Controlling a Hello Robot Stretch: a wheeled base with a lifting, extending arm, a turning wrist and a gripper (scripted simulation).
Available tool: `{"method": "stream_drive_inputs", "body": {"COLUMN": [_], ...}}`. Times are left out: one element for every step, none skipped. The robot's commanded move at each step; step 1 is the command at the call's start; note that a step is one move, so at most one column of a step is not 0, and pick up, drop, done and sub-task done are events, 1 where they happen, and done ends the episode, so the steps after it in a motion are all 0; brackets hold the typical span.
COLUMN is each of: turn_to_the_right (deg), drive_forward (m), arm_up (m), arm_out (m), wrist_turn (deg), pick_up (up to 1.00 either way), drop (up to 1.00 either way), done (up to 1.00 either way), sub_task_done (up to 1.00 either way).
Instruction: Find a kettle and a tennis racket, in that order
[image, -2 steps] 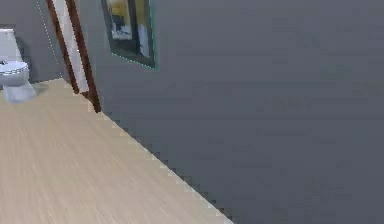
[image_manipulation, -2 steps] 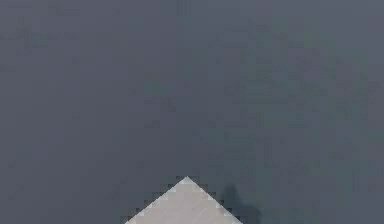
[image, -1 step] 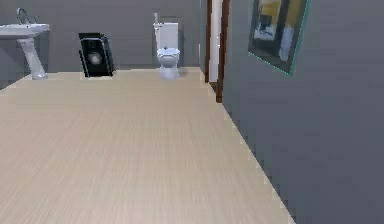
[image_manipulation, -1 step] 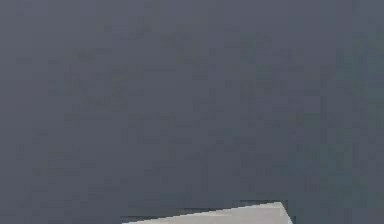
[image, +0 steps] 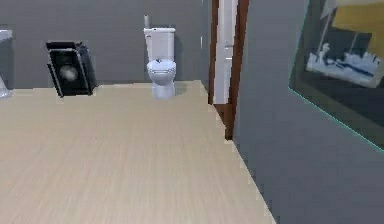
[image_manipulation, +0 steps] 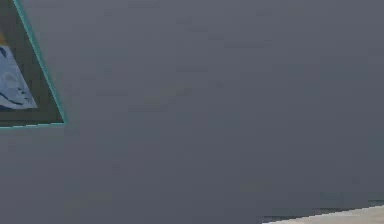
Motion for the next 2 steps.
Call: {"method": "stream_drive_inputs", "body": {"turn_to_the_right": [-3.0,0.0], "drive_forward": [0.00,1.00], "arm_up": [0.00,0.00], "arm_out": [0.00,0.00], "wrist_turn": [0.0,0.0], "pick_up": [0.00,0.00], "drop": [0.00,0.00], "done": [0.00,0.00], "sub_task_done": [0.00,0.00]}}
